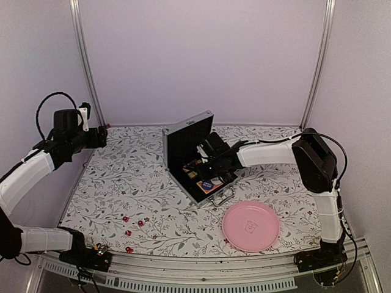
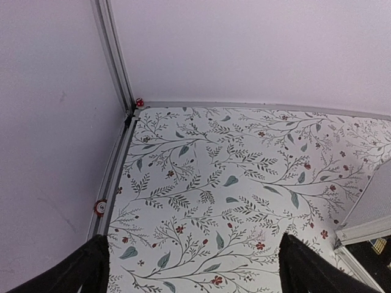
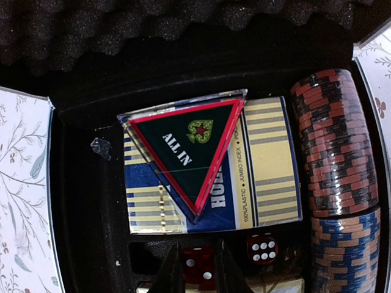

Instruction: Pack up texas hold em set

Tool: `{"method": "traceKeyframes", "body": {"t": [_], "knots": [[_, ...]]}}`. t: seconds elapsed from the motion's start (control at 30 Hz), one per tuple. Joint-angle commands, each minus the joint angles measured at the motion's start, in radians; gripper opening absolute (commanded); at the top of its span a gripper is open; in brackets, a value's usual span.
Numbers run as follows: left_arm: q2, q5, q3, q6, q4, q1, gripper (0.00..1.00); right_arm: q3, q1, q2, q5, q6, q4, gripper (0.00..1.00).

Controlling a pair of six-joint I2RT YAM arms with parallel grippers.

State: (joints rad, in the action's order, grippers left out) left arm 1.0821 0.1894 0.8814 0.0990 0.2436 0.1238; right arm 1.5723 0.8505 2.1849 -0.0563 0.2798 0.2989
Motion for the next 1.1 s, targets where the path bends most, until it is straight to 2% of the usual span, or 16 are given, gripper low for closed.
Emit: {"method": "traceKeyframes", "body": {"t": [0.0, 0.6, 0.93, 1.07], "knots": [[0.002, -0.012, -0.007, 0.004, -0.024, -0.005, 0.96, 0.045, 0.000, 0.041, -0.028, -0.029, 0.024, 0.03], [0.003, -0.015, -0.007, 0.004, -0.024, -0.005, 0.96, 0.051, -0.005, 0.067, -0.128, -0.040, 0.054, 0.03], [0.003, -0.013, -0.007, 0.002, -0.022, -0.004, 0.96, 0.060, -0.016, 0.067, -0.124, -0.051, 0.056, 0.03], [0.002, -0.013, -0.007, 0.002, -0.022, -0.005, 0.96, 0.071, -0.015, 0.061, -0.068, -0.059, 0.055, 0.03]]}}
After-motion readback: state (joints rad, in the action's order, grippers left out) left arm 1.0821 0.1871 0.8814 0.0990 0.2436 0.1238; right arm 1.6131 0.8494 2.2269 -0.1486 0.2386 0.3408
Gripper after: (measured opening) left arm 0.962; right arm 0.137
